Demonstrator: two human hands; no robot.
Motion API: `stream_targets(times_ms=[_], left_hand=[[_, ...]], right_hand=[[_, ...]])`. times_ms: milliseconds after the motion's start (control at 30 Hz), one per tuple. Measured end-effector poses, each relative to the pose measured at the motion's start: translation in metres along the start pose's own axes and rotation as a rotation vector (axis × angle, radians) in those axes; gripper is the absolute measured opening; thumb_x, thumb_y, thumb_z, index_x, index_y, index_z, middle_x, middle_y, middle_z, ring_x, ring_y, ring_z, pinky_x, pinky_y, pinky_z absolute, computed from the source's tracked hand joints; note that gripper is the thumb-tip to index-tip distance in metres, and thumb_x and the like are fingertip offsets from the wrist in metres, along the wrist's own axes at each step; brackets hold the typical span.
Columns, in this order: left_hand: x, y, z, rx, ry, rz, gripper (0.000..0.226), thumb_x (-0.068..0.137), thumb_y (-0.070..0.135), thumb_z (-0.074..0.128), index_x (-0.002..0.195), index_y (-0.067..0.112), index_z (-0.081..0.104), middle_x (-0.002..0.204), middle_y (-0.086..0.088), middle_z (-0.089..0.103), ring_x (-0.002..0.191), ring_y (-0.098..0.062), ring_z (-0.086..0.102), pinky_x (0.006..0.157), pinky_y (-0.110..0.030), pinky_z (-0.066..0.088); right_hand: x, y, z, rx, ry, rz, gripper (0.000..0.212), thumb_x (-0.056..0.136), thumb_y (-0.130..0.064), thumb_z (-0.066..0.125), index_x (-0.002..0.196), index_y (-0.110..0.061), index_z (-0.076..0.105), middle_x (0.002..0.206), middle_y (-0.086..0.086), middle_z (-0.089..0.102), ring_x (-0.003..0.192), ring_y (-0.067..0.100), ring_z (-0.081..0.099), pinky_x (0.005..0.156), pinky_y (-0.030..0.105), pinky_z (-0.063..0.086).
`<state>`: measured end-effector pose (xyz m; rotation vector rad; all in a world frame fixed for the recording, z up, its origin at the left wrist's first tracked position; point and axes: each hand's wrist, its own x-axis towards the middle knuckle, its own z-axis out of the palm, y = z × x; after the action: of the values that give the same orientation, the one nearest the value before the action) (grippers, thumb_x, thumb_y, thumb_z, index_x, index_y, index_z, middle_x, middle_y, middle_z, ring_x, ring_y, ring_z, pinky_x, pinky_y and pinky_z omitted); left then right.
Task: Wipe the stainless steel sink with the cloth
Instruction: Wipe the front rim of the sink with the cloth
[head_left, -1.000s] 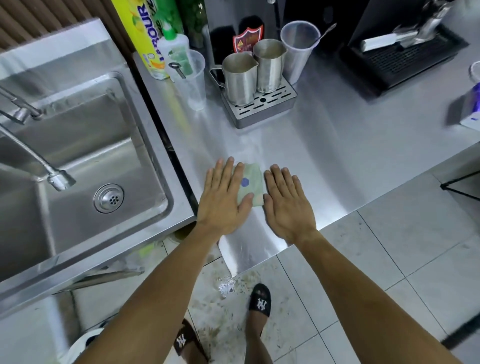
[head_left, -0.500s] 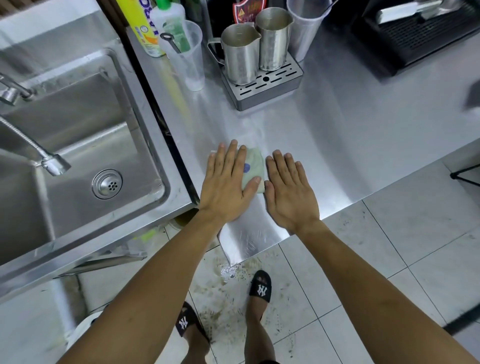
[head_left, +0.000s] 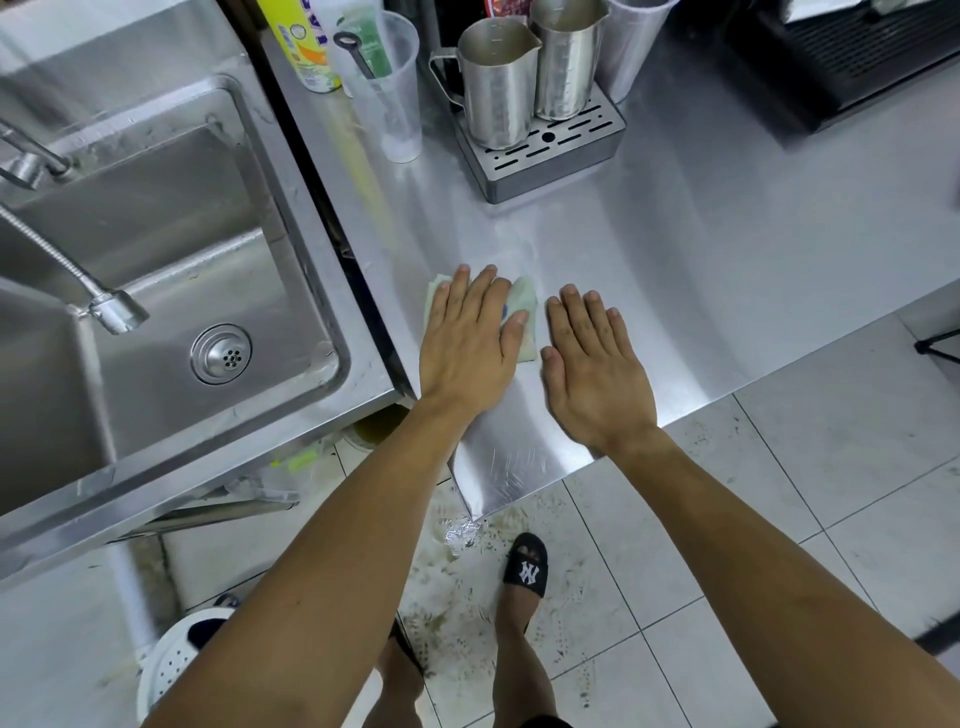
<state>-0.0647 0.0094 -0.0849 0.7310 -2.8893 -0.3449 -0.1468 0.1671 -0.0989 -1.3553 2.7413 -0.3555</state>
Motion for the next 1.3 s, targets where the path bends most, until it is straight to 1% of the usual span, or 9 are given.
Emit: stream_targets(times_ms=[133, 267, 367, 500, 600, 767, 933, 1167, 1300], left_hand=[[-0.001, -0.001, -0.006, -0.018, 0.097, 0.018, 0.038, 0.108, 0.034, 0.037, 0.127, 0.009, 0.058, 0.130, -0.009, 0.062, 0.121, -0.032, 0.055, 0.112, -0.046, 0.036], [-0.030, -0.028, -0.042, -0.040, 0.275, -0.115, 0.035, 0.109, 0.031, 0.040, 0.123, 0.005, 0.059, 0.121, -0.013, 0.063, 0.106, -0.033, 0.054, 0.105, -0.045, 0.039], [-0.074, -0.070, -0.070, -0.006, 0.323, -0.235, 0.036, 0.110, 0.031, 0.040, 0.127, 0.004, 0.056, 0.124, -0.014, 0.060, 0.113, -0.034, 0.051, 0.107, -0.052, 0.038], [-0.099, -0.108, -0.053, 0.020, 0.029, -0.340, 0.058, 0.111, 0.040, 0.023, 0.161, 0.011, 0.022, 0.168, -0.011, 0.025, 0.154, -0.031, 0.022, 0.125, -0.053, 0.018], [-0.105, -0.111, -0.042, 0.036, -0.037, -0.300, 0.060, 0.110, 0.041, 0.016, 0.164, 0.017, 0.005, 0.172, -0.004, 0.011, 0.158, -0.025, 0.010, 0.128, -0.049, 0.010], [-0.140, -0.139, -0.049, 0.078, -0.046, -0.237, 0.060, 0.110, 0.044, 0.020, 0.164, 0.017, 0.015, 0.170, -0.001, 0.020, 0.158, -0.023, 0.014, 0.129, -0.044, 0.010], [-0.106, -0.118, -0.043, 0.046, -0.031, -0.445, 0.062, 0.108, 0.043, 0.010, 0.163, 0.015, 0.012, 0.171, -0.004, 0.017, 0.158, -0.027, 0.011, 0.128, -0.046, 0.007], [-0.113, -0.122, -0.046, 0.008, -0.083, -0.236, 0.061, 0.109, 0.046, 0.013, 0.164, 0.020, 0.010, 0.171, -0.002, 0.013, 0.158, -0.022, 0.009, 0.128, -0.044, 0.011], [-0.141, -0.148, -0.056, 0.055, -0.113, -0.342, 0.060, 0.109, 0.045, 0.015, 0.164, 0.019, 0.013, 0.170, -0.001, 0.018, 0.158, -0.022, 0.012, 0.128, -0.042, 0.010]], right_hand=[[0.000, -0.001, -0.002, 0.009, -0.012, 0.009, 0.059, 0.109, -0.036, 0.022, 0.162, -0.010, 0.023, 0.170, 0.011, 0.017, 0.159, 0.028, 0.009, 0.130, 0.045, 0.007], [-0.002, -0.001, -0.005, 0.043, -0.026, 0.025, 0.060, 0.109, -0.037, 0.019, 0.163, -0.012, 0.019, 0.171, 0.008, 0.013, 0.159, 0.026, 0.004, 0.130, 0.044, 0.003], [-0.001, -0.019, -0.011, 0.177, -0.029, 0.074, 0.062, 0.107, -0.038, 0.016, 0.163, -0.010, 0.015, 0.172, 0.010, 0.007, 0.159, 0.026, -0.002, 0.129, 0.042, -0.002], [0.005, -0.088, -0.009, 0.303, -0.058, -0.108, 0.059, 0.109, -0.033, 0.023, 0.163, -0.010, 0.017, 0.171, 0.007, 0.008, 0.159, 0.023, -0.004, 0.130, 0.040, -0.003], [0.010, -0.128, 0.003, 0.347, -0.121, -0.184, 0.059, 0.109, -0.034, 0.022, 0.163, -0.011, 0.017, 0.172, 0.005, 0.008, 0.159, 0.020, -0.004, 0.129, 0.036, -0.005], [0.013, -0.145, 0.019, 0.298, -0.132, -0.189, 0.060, 0.108, -0.036, 0.020, 0.162, -0.010, 0.022, 0.171, 0.007, 0.013, 0.159, 0.022, 0.000, 0.129, 0.035, -0.006], [0.019, -0.143, 0.029, 0.167, -0.077, -0.209, 0.058, 0.107, -0.032, 0.024, 0.160, -0.007, 0.027, 0.169, 0.011, 0.020, 0.159, 0.029, 0.009, 0.130, 0.042, 0.003], [0.012, -0.141, 0.028, 0.132, -0.004, -0.093, 0.056, 0.107, -0.025, 0.028, 0.160, -0.008, 0.028, 0.169, 0.010, 0.023, 0.158, 0.031, 0.013, 0.130, 0.046, 0.007], [0.012, -0.143, 0.028, 0.101, -0.031, -0.092, 0.059, 0.106, -0.028, 0.024, 0.161, -0.008, 0.024, 0.170, 0.012, 0.016, 0.158, 0.031, 0.009, 0.130, 0.045, 0.004]])
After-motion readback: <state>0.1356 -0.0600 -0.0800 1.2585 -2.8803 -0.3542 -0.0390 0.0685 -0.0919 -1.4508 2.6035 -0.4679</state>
